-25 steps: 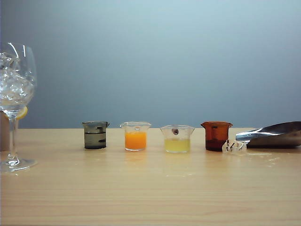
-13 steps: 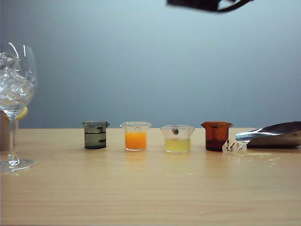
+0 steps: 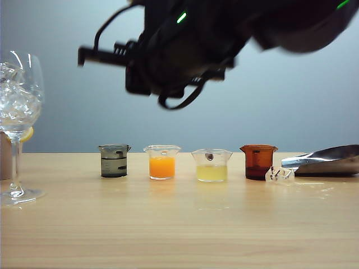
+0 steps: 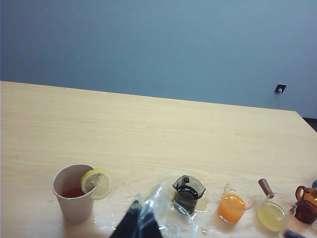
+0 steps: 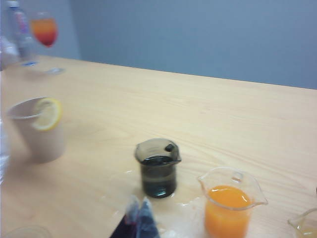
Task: Pick up the first measuring cup from the left, pour the coconut rum inside into the goblet, and finally put the measuring cup back in its original place.
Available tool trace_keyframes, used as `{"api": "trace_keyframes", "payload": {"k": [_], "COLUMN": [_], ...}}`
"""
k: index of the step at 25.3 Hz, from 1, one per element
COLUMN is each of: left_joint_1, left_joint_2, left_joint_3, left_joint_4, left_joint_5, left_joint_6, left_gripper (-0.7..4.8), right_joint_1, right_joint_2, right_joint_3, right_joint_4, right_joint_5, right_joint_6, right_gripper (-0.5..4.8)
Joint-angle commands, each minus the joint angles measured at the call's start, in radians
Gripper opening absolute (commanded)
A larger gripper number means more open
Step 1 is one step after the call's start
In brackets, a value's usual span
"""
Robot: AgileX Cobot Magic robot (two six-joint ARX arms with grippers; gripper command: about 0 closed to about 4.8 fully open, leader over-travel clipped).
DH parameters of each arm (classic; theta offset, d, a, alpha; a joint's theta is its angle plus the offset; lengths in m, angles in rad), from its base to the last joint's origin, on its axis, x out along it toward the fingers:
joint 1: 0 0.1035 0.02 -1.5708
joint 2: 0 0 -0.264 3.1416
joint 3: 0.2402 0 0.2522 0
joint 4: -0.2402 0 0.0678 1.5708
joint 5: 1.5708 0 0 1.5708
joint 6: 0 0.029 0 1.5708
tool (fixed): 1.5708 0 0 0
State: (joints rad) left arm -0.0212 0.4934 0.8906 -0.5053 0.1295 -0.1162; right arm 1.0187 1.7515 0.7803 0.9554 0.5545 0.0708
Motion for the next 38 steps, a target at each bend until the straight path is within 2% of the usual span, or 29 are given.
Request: {"api": "trace_keyframes", "payload": {"k": [1, 4, 7, 10, 12, 17, 18, 21, 22, 23, 30, 38], "left_joint_1": [-0.002, -0.002, -0.002, -0.002, -0.002, -0.002, -0.002, -0.002, -0.002, -0.002, -0.002, -0.002], "left_joint_2": [-0.001, -0.001, -0.001, -0.001, -0.001, -0.001, -0.001, -0.001, -0.001, -0.001, -0.001, -0.001], "left_joint_3": [0.006, 0.006, 0.006, 0.006, 0.006, 0.006, 0.006, 0.006, 0.006, 0.006, 0.006, 0.006], "left_joint_4": [0.014, 0.013, 0.013, 0.013, 0.013, 0.012, 0.012, 0.013, 0.013, 0.013, 0.013, 0.013], "left_joint_5": [0.006, 0.006, 0.006, 0.006, 0.006, 0.007, 0.007, 0.015, 0.018, 0.019, 0.025, 0.032], "left_joint_6": [0.003, 0.004, 0.004, 0.003, 0.003, 0.003, 0.003, -0.003, -0.015, -0.019, -0.019, -0.019], "left_gripper": [-0.04, -0.04, -0.04, -0.04, -0.04, -0.04, -0.04, -0.04, -0.04, -0.04, -0.04, -0.04], "right_joint_1": [0.001, 0.001, 0.008, 0.006, 0.005, -0.019, -0.023, -0.044, -0.048, -0.056, -0.067, -0.067], "right_joint_2": [0.094, 0.182, 0.276, 0.334, 0.377, 0.44, 0.446, 0.469, 0.479, 0.481, 0.523, 0.579], "right_joint_3": [0.075, 0.161, 0.273, 0.344, 0.406, 0.434, 0.435, 0.435, 0.436, 0.438, 0.475, 0.542], "right_joint_4": [0.022, 0.013, 0.006, -0.007, -0.074, -0.092, -0.091, -0.084, -0.084, -0.085, -0.106, -0.121], "right_joint_5": [0.031, 0.035, 0.102, 0.102, 0.115, 0.121, 0.121, 0.088, 0.069, 0.066, 0.005, 0.004], "right_joint_6": [0.019, 0.019, 0.019, 0.022, 0.044, 0.16, 0.172, 0.193, 0.192, 0.192, 0.191, 0.192], "right_gripper": [-0.02, -0.02, -0.02, -0.02, -0.02, 0.05, 0.23, 2.03, 2.54, 2.77, 2.85, 2.85]}}
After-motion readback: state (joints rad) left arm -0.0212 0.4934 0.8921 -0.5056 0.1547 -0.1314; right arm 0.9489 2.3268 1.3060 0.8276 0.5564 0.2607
